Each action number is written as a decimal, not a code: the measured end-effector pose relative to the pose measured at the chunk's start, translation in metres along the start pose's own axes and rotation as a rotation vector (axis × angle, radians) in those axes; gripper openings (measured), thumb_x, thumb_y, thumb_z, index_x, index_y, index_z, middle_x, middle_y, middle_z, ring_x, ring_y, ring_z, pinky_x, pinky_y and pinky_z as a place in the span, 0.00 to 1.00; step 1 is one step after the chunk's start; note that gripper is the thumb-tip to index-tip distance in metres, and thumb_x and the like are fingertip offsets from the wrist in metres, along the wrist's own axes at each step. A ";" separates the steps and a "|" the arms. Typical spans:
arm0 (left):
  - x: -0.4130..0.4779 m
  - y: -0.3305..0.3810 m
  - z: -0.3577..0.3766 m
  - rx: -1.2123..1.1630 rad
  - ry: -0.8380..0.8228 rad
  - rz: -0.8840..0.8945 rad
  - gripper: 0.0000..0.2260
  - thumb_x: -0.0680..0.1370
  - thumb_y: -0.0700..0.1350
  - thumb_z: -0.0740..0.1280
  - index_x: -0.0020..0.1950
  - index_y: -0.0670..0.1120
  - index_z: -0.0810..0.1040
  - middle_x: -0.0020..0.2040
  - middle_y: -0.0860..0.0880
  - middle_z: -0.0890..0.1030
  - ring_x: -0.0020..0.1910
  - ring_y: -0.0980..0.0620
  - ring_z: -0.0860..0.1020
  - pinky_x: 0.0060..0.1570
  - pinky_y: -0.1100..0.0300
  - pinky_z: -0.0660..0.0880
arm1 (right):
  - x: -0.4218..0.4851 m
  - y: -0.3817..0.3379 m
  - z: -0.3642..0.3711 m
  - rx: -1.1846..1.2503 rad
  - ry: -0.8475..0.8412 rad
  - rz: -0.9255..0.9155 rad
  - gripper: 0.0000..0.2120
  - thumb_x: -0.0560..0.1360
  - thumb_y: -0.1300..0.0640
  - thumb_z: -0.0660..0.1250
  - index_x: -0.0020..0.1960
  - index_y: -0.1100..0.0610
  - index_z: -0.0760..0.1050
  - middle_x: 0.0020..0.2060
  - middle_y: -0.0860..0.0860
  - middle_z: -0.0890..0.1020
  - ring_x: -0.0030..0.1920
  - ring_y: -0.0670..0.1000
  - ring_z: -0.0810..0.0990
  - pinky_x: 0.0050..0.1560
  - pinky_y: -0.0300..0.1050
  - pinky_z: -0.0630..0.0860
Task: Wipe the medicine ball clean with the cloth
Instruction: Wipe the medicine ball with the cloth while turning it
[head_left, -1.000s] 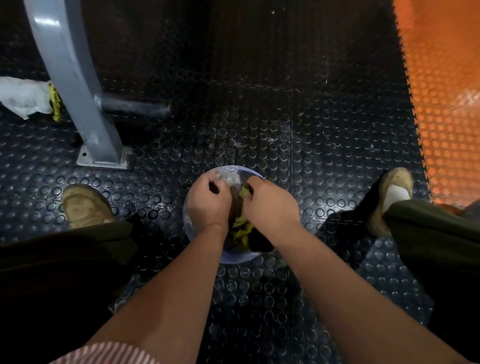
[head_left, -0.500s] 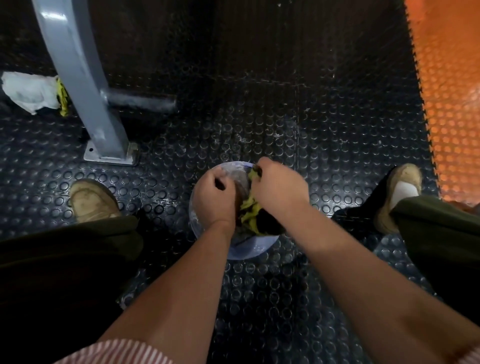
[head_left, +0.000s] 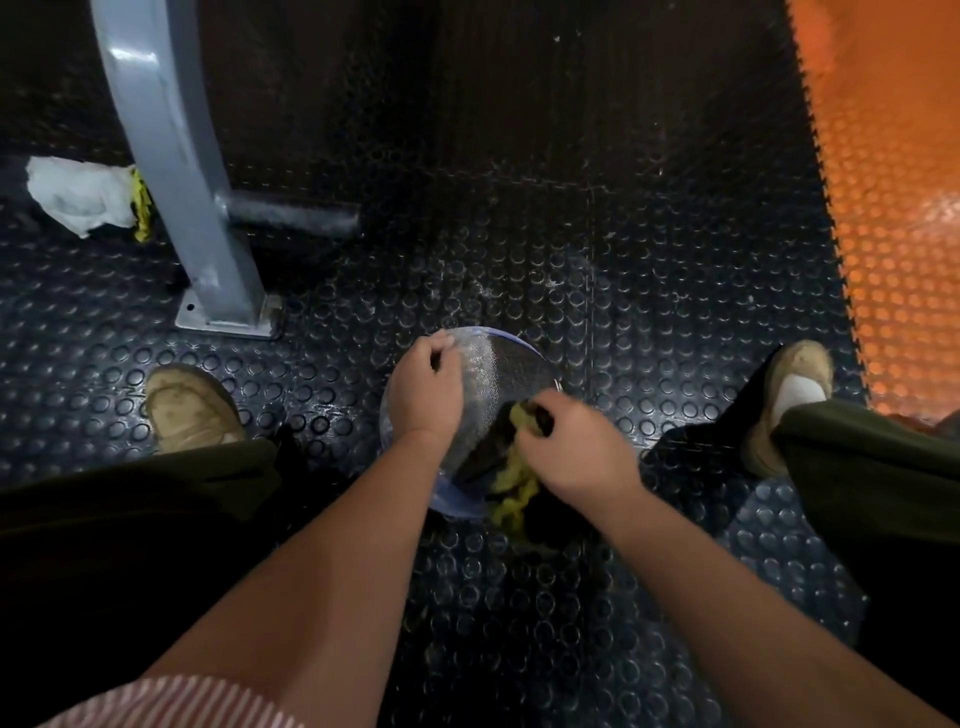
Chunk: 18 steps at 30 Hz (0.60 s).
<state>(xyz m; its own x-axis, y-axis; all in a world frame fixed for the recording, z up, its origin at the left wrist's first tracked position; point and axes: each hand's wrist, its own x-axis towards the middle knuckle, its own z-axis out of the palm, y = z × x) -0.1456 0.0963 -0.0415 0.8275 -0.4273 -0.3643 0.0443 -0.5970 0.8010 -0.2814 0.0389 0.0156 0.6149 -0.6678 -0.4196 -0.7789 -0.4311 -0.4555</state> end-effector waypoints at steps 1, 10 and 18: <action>0.001 0.000 -0.006 -0.013 -0.093 -0.009 0.12 0.81 0.51 0.62 0.63 0.50 0.76 0.67 0.56 0.74 0.61 0.55 0.74 0.59 0.60 0.70 | 0.008 0.000 -0.008 0.030 0.031 0.021 0.09 0.75 0.52 0.63 0.53 0.52 0.76 0.43 0.50 0.80 0.45 0.55 0.78 0.41 0.43 0.70; -0.005 -0.003 -0.032 0.890 -0.654 0.196 0.67 0.59 0.58 0.82 0.77 0.54 0.31 0.76 0.55 0.30 0.76 0.48 0.31 0.75 0.39 0.47 | 0.046 -0.009 -0.013 -0.114 -0.011 -0.065 0.13 0.78 0.58 0.59 0.59 0.51 0.79 0.49 0.53 0.76 0.48 0.56 0.77 0.45 0.44 0.73; -0.002 0.002 -0.028 0.757 -0.616 0.146 0.62 0.61 0.45 0.82 0.77 0.60 0.37 0.77 0.57 0.33 0.77 0.48 0.35 0.75 0.40 0.49 | -0.026 0.008 0.056 -0.105 0.261 -0.223 0.14 0.67 0.58 0.69 0.52 0.56 0.81 0.36 0.57 0.77 0.28 0.58 0.76 0.22 0.41 0.68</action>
<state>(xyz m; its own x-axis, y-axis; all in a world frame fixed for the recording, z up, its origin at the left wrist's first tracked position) -0.1315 0.1152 -0.0258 0.3502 -0.6822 -0.6419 -0.5830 -0.6951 0.4206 -0.2966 0.0862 -0.0209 0.7291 -0.6773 -0.0979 -0.6461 -0.6342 -0.4246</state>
